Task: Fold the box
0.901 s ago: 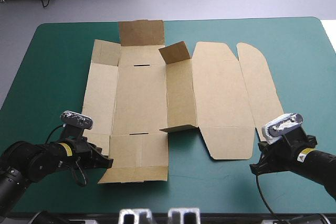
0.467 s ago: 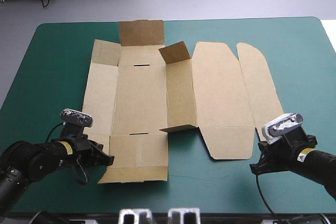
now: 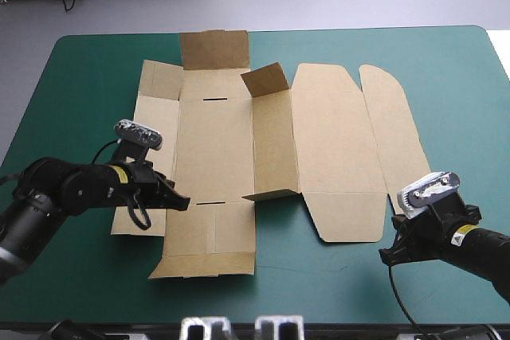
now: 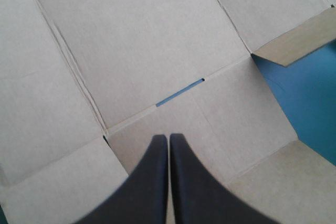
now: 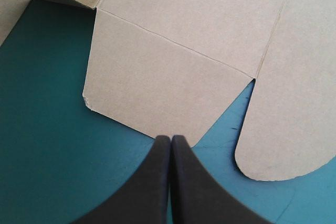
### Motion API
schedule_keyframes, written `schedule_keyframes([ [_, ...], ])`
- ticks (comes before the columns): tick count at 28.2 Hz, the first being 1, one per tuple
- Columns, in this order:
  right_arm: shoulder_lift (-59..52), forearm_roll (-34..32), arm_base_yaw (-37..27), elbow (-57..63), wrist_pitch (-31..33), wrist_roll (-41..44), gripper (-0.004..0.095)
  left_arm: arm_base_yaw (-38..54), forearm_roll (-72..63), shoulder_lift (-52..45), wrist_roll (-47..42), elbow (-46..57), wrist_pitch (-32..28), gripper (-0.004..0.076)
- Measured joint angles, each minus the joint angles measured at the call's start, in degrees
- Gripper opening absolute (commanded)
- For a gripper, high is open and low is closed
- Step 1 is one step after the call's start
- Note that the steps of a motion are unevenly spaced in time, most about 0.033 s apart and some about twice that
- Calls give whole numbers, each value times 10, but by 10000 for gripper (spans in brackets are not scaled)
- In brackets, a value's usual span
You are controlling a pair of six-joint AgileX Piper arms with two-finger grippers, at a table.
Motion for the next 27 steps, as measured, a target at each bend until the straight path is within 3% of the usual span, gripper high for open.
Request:
schedule_keyframes([
  [6,0,0,0,0,0,0,-20,83,-39,79,77,-74,22,15],
  [14,0,0,0,0,0,0,-20,333,-162,126,244,-113,120,14],
  [19,0,0,0,0,-2,0,-20,475,-210,156,278,-115,136,37],
  [21,0,0,0,0,-4,-1,-20,507,-233,171,283,-115,137,104],
  [22,0,0,0,0,-6,-1,-20,520,-247,180,287,-115,137,227],
  [24,0,0,0,0,-11,-1,-20,538,-274,207,297,-115,136,369],
  [26,0,0,0,0,-15,-1,-20,538,-281,231,300,-115,136,486],
  [27,0,0,0,0,-18,-1,-20,538,-284,252,304,-115,136,499],
])
